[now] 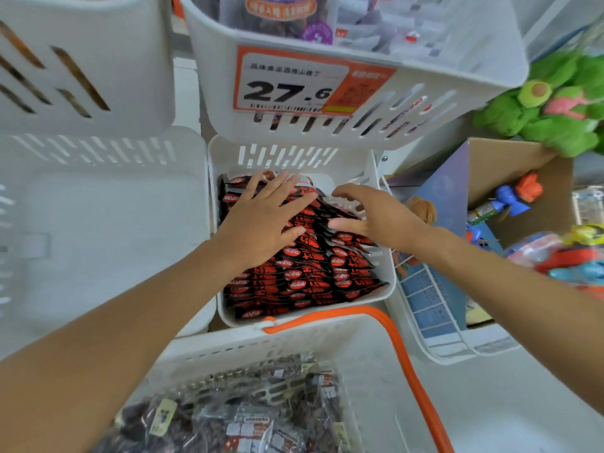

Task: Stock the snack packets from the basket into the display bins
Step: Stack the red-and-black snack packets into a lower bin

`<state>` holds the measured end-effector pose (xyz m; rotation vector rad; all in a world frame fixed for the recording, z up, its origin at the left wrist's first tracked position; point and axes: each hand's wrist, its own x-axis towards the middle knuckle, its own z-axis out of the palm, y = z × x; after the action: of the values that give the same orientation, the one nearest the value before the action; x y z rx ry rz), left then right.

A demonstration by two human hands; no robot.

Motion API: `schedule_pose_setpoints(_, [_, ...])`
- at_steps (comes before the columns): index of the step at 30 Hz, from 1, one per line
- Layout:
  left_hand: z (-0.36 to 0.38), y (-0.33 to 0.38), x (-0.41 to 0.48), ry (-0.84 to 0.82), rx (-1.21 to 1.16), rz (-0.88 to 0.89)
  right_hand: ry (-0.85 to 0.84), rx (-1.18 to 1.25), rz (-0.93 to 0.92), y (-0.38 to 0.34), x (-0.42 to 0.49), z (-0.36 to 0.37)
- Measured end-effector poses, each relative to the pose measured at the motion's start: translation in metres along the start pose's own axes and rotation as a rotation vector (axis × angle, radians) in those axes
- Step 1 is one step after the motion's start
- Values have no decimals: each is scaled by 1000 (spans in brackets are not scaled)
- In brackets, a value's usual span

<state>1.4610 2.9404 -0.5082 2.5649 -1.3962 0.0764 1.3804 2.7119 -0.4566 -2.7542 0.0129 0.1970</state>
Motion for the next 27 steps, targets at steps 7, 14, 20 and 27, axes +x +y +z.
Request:
schedule_pose_setpoints(7, [-60,30,-93,103,-356,-308,282,80,54,-81,-90,22])
schedule_pose_setpoints(14, [-86,68,-247,-9,-526,-542,134,170,-1,-200,-175,80])
schedule_pose_setpoints(20, [-111,51,-365,110,-583,-781,-343,137,31,-247,-210,149])
schedule_pose_setpoints(27, [-143,20,-458,280,-647,-953,-566,659,182,-377,-196,224])
